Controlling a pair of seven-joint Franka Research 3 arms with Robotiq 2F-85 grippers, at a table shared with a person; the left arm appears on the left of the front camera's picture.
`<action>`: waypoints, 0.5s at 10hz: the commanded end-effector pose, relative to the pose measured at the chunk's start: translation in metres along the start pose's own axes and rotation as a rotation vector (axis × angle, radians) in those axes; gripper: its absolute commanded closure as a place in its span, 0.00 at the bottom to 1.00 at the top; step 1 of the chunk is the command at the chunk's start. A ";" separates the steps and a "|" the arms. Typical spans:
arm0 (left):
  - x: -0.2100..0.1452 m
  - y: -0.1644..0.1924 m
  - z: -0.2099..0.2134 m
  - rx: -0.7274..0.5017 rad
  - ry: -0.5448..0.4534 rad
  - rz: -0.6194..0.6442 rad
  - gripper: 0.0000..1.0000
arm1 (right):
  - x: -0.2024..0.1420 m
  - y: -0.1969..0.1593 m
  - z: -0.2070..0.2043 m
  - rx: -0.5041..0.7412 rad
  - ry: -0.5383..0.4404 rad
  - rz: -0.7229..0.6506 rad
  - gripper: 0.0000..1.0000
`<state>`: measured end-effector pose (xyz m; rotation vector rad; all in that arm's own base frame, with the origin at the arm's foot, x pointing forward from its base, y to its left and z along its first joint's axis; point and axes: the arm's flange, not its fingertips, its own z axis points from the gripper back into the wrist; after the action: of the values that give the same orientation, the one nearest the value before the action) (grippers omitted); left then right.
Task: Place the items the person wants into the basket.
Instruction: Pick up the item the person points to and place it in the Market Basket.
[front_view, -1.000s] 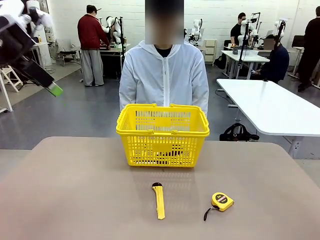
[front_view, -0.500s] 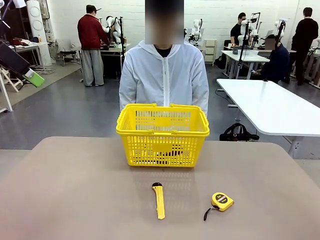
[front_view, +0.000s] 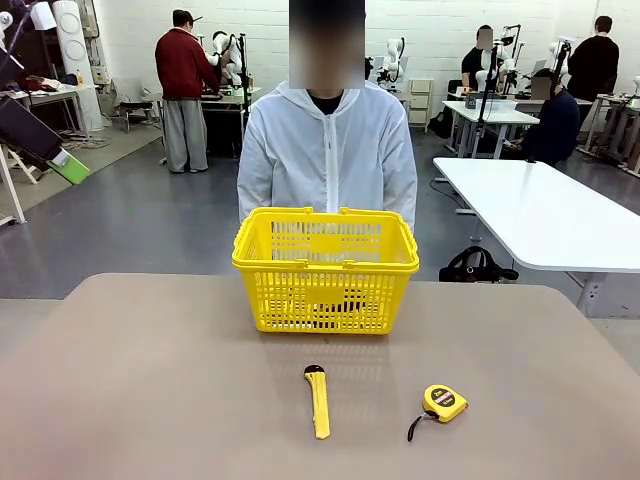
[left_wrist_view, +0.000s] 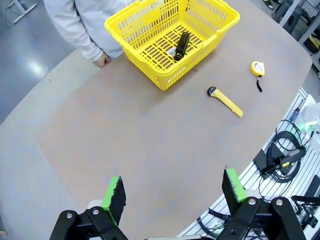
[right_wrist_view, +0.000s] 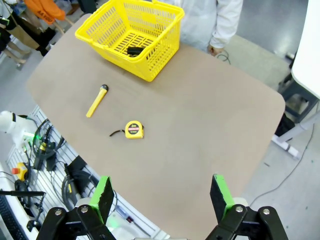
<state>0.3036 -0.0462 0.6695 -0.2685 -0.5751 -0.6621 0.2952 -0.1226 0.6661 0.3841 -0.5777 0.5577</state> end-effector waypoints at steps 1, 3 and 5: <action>0.000 -0.001 0.004 -0.007 -0.008 -0.007 0.00 | -0.001 -0.001 -0.001 0.009 -0.003 0.004 0.00; 0.000 -0.001 0.004 -0.007 -0.008 -0.007 0.00 | -0.001 -0.001 -0.001 0.009 -0.003 0.004 0.00; 0.000 -0.001 0.004 -0.007 -0.008 -0.007 0.00 | -0.001 -0.001 -0.001 0.009 -0.003 0.004 0.00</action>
<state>0.3024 -0.0461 0.6714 -0.2676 -0.5800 -0.6632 0.2952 -0.1226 0.6661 0.3841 -0.5777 0.5577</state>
